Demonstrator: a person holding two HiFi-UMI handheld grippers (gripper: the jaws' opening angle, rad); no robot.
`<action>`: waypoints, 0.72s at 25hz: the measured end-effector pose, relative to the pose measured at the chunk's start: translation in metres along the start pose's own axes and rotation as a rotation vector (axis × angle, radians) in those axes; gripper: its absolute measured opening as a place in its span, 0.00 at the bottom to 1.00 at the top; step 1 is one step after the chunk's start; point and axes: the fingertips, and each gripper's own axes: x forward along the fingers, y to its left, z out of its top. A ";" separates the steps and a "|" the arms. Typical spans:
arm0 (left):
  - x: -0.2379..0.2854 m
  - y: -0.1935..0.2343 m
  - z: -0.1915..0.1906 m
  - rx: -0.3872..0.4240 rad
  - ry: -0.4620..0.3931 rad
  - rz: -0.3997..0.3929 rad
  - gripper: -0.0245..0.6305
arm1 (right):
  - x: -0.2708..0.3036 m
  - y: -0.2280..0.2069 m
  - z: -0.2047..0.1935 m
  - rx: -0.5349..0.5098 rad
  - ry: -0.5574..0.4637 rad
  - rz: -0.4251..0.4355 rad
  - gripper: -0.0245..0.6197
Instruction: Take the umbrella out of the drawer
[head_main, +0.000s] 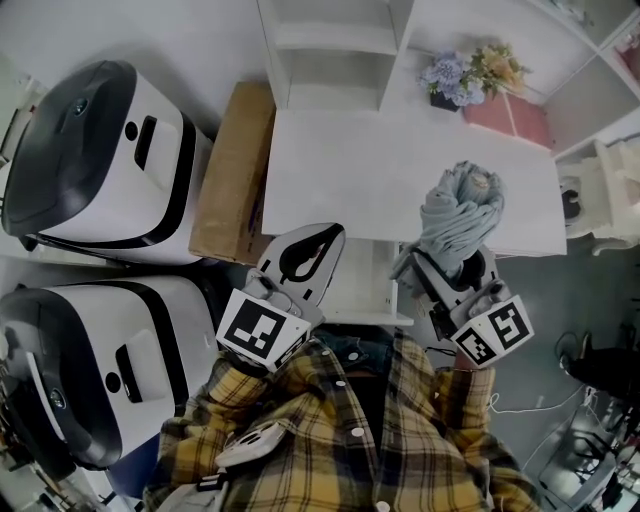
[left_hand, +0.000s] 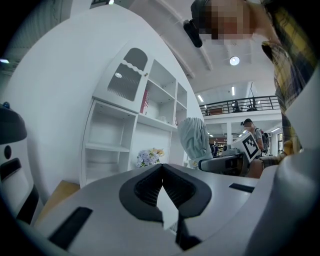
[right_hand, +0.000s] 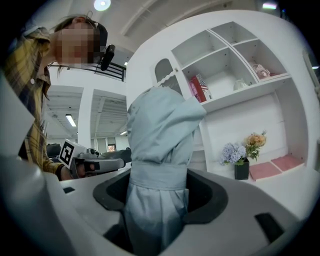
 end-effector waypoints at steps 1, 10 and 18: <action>0.000 0.000 -0.001 0.001 0.002 -0.001 0.07 | 0.000 0.000 -0.001 0.000 0.000 0.002 0.51; 0.002 0.001 0.000 0.009 0.011 -0.020 0.07 | 0.006 0.001 0.001 -0.005 0.002 0.029 0.51; 0.006 -0.002 -0.002 0.013 0.028 -0.032 0.07 | 0.009 0.000 -0.001 -0.010 0.007 0.034 0.51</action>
